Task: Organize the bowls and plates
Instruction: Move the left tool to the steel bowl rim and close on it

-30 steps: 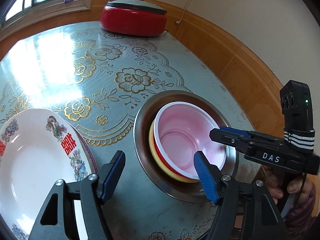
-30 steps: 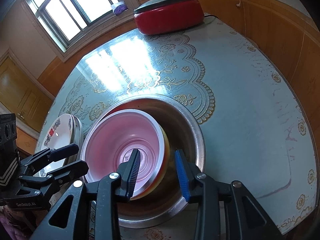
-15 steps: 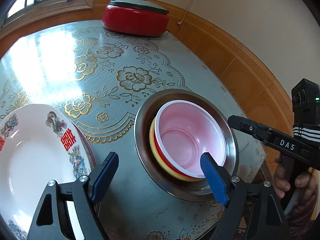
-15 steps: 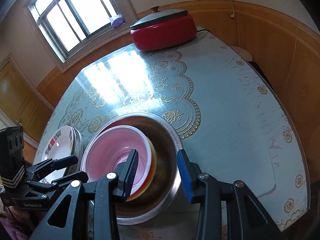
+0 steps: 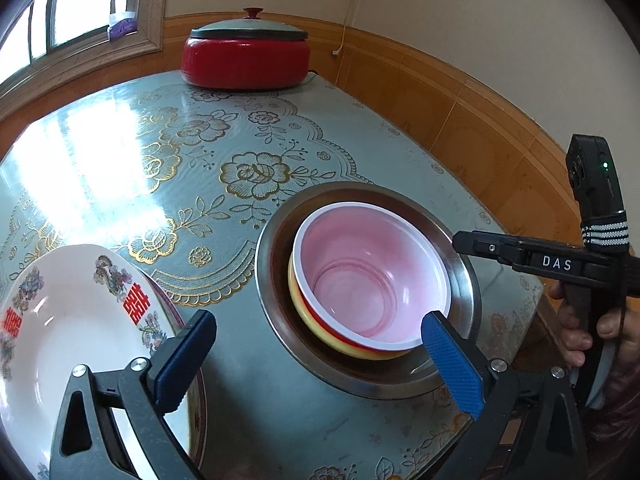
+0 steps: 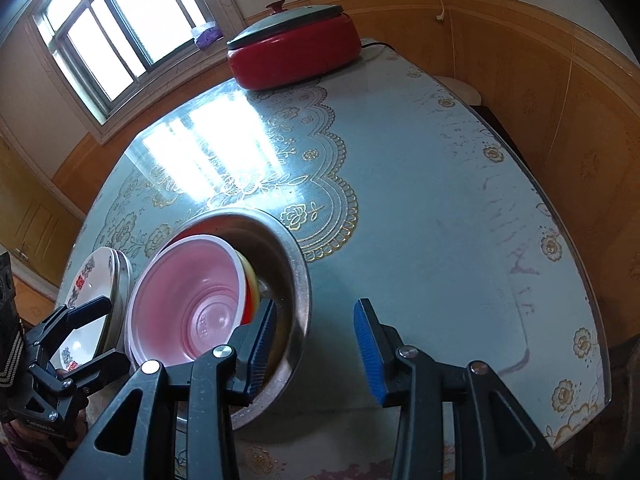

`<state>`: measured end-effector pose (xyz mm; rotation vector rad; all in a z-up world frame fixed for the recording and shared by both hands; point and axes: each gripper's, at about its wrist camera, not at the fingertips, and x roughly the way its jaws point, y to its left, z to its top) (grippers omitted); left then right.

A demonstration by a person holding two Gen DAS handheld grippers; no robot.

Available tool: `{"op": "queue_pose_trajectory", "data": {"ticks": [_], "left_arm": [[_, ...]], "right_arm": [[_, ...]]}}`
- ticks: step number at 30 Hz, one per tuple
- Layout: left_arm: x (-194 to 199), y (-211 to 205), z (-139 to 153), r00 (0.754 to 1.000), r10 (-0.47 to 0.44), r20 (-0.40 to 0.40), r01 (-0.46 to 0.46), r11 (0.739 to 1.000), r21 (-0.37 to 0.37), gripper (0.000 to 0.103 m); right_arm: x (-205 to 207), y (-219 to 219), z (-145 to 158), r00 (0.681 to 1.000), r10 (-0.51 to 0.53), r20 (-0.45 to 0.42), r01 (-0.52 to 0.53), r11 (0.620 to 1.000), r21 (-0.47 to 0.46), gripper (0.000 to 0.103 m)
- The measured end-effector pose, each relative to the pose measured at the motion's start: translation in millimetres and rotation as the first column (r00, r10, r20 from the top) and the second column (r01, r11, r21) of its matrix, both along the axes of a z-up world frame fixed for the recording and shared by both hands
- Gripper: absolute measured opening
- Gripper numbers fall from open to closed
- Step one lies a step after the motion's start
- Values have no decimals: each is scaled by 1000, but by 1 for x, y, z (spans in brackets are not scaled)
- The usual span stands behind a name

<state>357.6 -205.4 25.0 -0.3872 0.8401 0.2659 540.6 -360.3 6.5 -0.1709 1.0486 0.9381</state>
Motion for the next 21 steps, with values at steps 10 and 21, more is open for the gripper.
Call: {"op": "queue_pose_trajectory", "data": {"ticks": [10, 21], "left_arm": [[0, -1, -6, 1000, -16, 4, 16, 999, -47, 97], [9, -5, -16, 1000, -21, -11, 20, 997, -78, 56]], "right_arm": [[0, 2, -3, 1000, 21, 1, -21, 1000, -16, 40], [6, 4, -8, 997, -10, 70, 14, 998, -62, 43]]}}
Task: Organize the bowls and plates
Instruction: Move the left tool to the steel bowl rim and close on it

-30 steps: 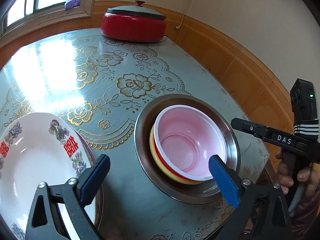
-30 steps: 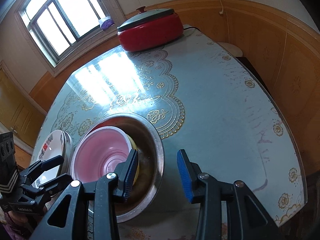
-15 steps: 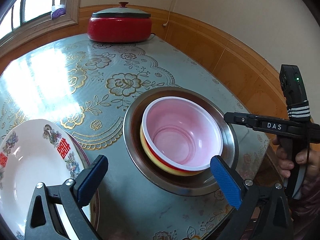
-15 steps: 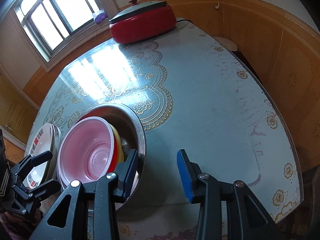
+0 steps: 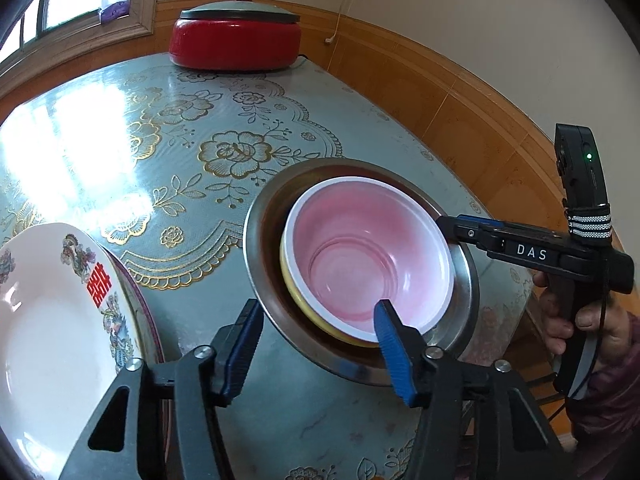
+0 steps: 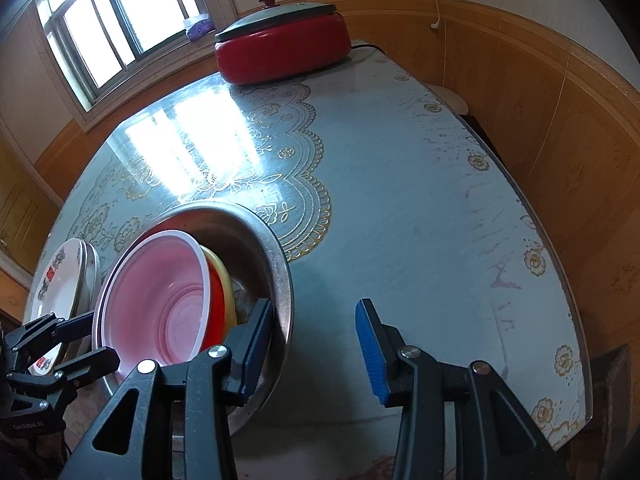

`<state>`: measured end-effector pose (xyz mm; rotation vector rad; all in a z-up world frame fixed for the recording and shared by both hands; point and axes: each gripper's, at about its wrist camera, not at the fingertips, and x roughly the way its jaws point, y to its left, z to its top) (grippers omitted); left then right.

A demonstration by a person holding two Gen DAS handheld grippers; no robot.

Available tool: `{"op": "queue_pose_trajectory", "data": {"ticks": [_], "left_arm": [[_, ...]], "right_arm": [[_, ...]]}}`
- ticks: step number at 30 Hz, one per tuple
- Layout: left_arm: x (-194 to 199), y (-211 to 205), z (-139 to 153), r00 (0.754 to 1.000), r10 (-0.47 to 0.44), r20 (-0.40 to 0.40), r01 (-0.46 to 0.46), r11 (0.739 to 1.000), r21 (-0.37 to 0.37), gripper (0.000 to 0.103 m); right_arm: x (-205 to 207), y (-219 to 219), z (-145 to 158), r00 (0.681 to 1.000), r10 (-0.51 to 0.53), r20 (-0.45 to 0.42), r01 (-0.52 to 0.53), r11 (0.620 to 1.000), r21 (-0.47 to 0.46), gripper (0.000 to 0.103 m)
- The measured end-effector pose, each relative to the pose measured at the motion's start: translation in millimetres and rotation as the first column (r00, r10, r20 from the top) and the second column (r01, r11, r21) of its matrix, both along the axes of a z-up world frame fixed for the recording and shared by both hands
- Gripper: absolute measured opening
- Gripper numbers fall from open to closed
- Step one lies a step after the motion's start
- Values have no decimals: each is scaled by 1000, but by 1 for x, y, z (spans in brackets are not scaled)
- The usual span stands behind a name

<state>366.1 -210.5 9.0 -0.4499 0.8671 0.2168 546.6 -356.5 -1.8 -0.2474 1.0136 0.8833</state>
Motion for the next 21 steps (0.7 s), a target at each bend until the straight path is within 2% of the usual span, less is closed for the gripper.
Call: {"op": "queue_pose_trajectory", "data": {"ticks": [4, 6, 11, 13, 14, 15, 21], "left_arm": [[1, 0, -1, 1000, 10, -4, -10, 1000, 3, 55], [1, 0, 2, 1000, 9, 2, -9, 1000, 4, 56], [-3, 4, 10, 999, 27, 31, -26, 1000, -14, 57], [-5, 8, 11, 998, 60, 17, -60, 998, -2, 57], [-3, 10, 10, 997, 79, -7, -79, 997, 12, 55], [-3, 11, 9, 996, 91, -22, -91, 996, 24, 47], [4, 9, 2, 994, 98, -43, -97, 995, 32, 42]], "right_arm": [[6, -1, -3, 1000, 2, -14, -2, 1000, 4, 51], [10, -3, -6, 1000, -10, -20, 10, 1000, -1, 60], [22, -6, -7, 999, -46, -18, 46, 999, -6, 60], [26, -7, -7, 998, -58, -20, 58, 998, -4, 60], [27, -9, -6, 998, -63, -19, 63, 998, 6, 60], [28, -10, -4, 998, -67, -21, 67, 997, 22, 60], [33, -11, 2, 998, -53, -41, 55, 997, 61, 62]]}}
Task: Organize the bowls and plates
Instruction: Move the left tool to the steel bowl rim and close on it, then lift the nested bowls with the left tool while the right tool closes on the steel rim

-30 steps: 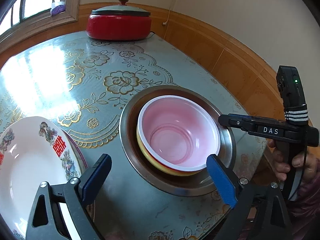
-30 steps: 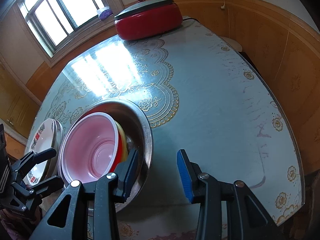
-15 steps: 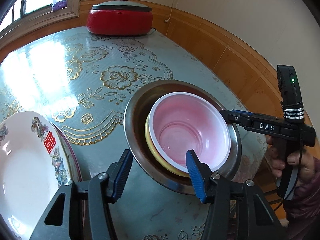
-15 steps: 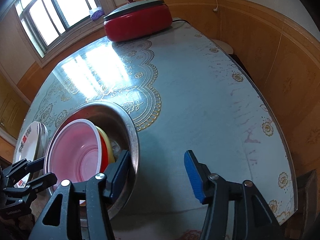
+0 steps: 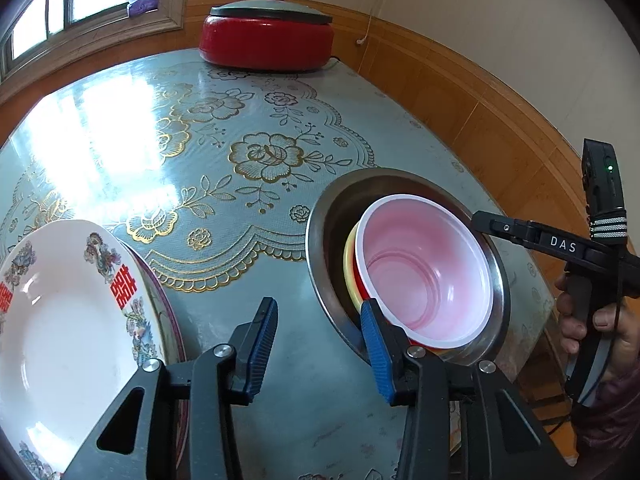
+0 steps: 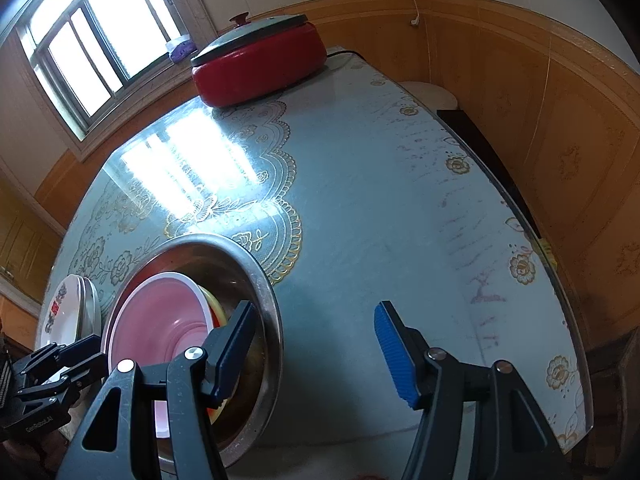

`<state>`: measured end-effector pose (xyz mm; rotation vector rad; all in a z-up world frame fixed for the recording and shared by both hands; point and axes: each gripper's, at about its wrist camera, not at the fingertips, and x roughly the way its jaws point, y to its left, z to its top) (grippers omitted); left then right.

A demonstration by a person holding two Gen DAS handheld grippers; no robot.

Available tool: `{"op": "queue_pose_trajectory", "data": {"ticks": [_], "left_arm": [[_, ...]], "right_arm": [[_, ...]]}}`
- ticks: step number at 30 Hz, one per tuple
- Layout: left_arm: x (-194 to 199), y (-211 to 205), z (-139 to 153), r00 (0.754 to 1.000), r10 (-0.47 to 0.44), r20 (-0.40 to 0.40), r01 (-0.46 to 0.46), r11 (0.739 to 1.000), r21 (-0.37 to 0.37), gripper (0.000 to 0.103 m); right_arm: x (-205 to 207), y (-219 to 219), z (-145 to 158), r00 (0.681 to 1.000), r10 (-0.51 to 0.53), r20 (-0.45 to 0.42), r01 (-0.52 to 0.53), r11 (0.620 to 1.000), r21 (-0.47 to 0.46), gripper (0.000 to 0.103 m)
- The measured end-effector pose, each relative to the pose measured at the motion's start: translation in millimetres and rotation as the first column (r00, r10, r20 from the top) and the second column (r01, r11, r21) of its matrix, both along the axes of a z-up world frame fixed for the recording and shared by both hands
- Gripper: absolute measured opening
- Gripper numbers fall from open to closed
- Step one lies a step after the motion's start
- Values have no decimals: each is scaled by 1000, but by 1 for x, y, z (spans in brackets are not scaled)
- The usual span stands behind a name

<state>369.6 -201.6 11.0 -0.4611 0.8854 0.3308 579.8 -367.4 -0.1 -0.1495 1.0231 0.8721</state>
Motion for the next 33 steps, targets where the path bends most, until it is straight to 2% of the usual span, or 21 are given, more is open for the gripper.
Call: {"op": "queue_pose_trajectory", "data": {"ticks": [5, 10, 16, 22, 23, 24, 25, 27, 33], "left_arm": [[3, 2, -1, 999, 31, -8, -31, 1000, -2, 31], [11, 0, -3, 1000, 25, -19, -25, 1000, -6, 21], [17, 0, -5, 1000, 22, -11, -22, 1000, -6, 21], [18, 2, -6, 1000, 25, -4, -25, 1000, -11, 21], [20, 4, -7, 1000, 26, -2, -26, 1000, -16, 21], [20, 5, -8, 1000, 30, -3, -30, 999, -20, 21], [19, 5, -8, 999, 33, -5, -33, 999, -20, 21], [18, 7, -8, 999, 32, -7, -32, 999, -16, 22], [19, 3, -10, 1000, 14, -14, -14, 1000, -2, 23]], "right_arm": [[-1, 3, -2, 999, 26, -21, -26, 1000, 11, 62], [1, 3, -4, 999, 38, -38, -37, 999, 28, 62], [6, 2, -9, 997, 28, -67, -26, 999, 36, 62], [11, -4, -10, 986, 56, -155, -40, 994, 101, 62], [11, -5, -10, 987, 50, -150, -35, 995, 98, 58], [10, -6, -9, 989, 47, -143, -34, 995, 94, 48], [9, -7, -8, 990, 48, -136, -36, 995, 89, 42], [7, -8, -7, 990, 58, -129, -47, 995, 87, 36], [-3, -4, -7, 991, 84, -106, -78, 995, 57, 34]]}}
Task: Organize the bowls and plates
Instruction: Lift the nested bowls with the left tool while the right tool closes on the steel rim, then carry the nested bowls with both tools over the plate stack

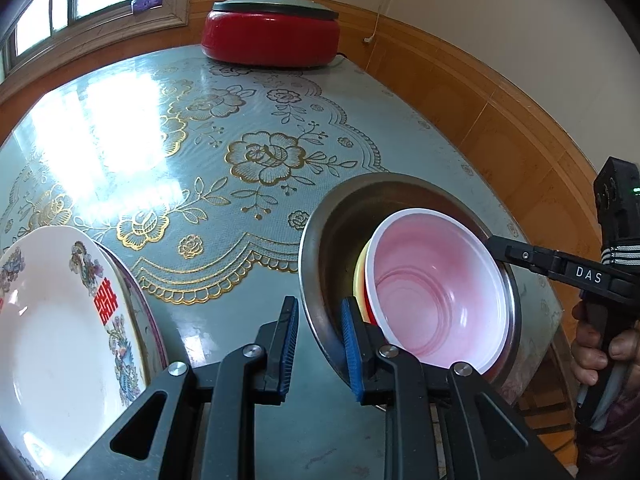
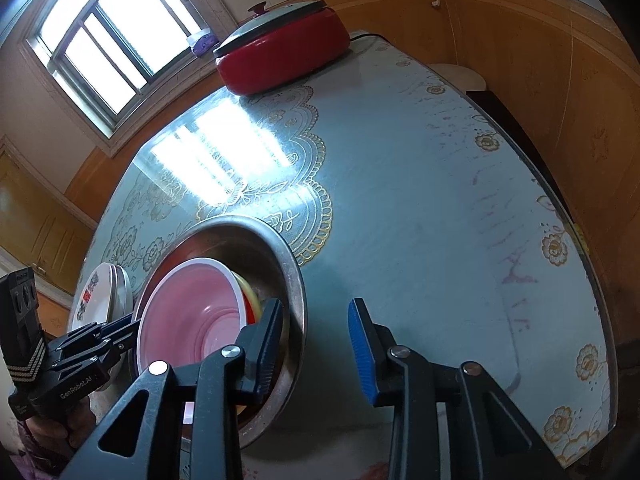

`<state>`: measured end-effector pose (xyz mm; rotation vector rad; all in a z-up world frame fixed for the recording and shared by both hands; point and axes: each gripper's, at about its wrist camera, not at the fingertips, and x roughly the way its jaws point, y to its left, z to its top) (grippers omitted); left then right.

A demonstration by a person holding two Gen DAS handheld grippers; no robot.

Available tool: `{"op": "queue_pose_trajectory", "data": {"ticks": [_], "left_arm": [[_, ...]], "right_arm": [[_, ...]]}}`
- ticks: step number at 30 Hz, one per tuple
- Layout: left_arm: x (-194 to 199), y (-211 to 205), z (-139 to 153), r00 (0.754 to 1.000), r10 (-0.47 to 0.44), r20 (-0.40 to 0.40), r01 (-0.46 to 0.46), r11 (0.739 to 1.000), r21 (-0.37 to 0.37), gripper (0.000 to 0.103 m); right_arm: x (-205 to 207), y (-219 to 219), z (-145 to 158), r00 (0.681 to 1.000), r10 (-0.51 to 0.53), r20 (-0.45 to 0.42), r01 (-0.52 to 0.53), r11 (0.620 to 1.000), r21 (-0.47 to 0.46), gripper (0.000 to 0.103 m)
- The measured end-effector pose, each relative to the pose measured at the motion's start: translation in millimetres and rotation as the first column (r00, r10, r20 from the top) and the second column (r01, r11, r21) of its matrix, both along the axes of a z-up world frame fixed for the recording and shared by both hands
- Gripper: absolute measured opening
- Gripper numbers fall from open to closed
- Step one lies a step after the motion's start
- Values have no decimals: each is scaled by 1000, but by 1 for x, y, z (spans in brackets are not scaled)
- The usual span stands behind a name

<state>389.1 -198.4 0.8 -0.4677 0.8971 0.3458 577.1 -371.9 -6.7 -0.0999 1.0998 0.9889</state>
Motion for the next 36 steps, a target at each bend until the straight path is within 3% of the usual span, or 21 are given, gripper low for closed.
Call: {"op": "queue_pose_trajectory", "data": {"ticks": [3, 22, 27, 36], "left_arm": [[5, -6, -4, 1000, -15, -7, 15, 1000, 2, 22], [-1, -11, -1, 1000, 22, 13, -22, 999, 33, 21], [-3, -14, 0, 1000, 26, 14, -27, 999, 43, 21], [-5, -14, 1, 999, 37, 27, -38, 998, 43, 21]], "right_arm": [[-3, 5, -10, 1000, 10, -1, -10, 999, -48, 34], [-2, 9, -20, 998, 43, -44, -45, 998, -45, 34], [-10, 15, -15, 997, 77, 7, -77, 997, -22, 12], [-2, 12, -21, 997, 60, -53, -59, 998, 8, 17]]}}
